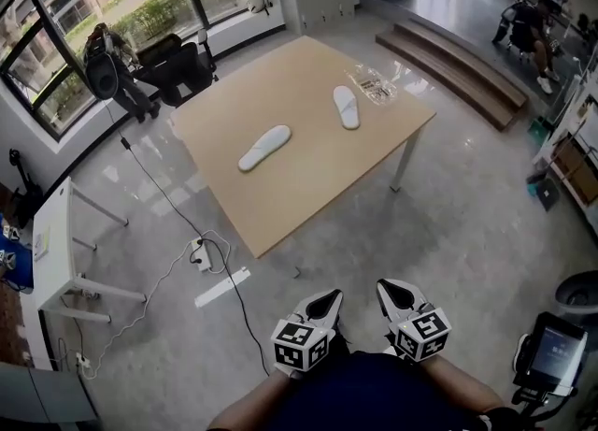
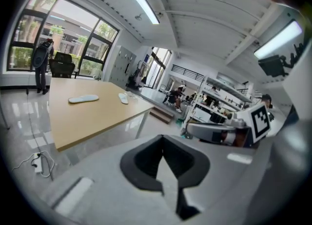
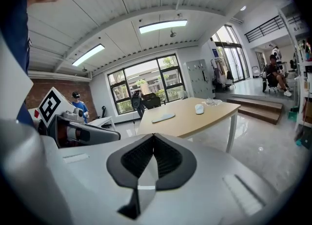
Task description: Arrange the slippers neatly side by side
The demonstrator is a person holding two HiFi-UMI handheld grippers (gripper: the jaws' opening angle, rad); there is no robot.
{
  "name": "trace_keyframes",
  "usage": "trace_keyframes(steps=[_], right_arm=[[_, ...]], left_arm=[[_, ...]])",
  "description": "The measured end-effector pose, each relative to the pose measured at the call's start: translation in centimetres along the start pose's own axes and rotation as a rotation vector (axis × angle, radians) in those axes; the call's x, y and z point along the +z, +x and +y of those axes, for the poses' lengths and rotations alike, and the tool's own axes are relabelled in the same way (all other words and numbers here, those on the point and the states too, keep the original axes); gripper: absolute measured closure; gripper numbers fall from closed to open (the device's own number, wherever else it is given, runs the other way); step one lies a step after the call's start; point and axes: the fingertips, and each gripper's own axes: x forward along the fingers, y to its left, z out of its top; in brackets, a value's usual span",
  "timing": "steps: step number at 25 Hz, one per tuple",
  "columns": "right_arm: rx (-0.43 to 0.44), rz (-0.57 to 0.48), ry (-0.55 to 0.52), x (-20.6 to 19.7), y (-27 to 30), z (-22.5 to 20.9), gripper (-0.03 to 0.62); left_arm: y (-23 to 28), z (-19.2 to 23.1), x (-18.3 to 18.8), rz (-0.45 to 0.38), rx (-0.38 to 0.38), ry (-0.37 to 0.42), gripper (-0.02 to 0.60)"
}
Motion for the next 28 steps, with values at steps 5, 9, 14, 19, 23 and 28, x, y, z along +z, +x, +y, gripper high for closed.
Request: trace_keyframes(steps=[5,9,14,19,23,28], right_arm=[[-0.009,0.018,-0.012,1.3,4.1,0.1,0.583],[-0.009,0.042,-0.019,1.8,6.7,0.3,0.583],[-0.013,0.065,-0.021,2.5,9.0,-0.4,0.583],[0.019,0.075,-0.013,3.6,12.0,-1.9,0.583],[0.067,0.061,-0.020,5.4,15.2,-3.6,0.583],[0.150,0.063,-0.047,8.1,19.2,-6.2,0.583]], left_arm=[[1.1,4.0,1.9,-0.008,-0.013,-0.041,0.578],[1.7,6.7,2.9,-0.008,-0.014,-0.074,0.578],[2.7,8.8,3.8,0.004,-0.011,-0.107,0.578],[4.5,10.9,5.6,0.000,0.022,-0.121,0.578],[6.2,13.1,7.7,-0.022,0.075,-0.115,0.578],[9.2,15.1,10.9,-0.062,0.145,-0.127,0.578]])
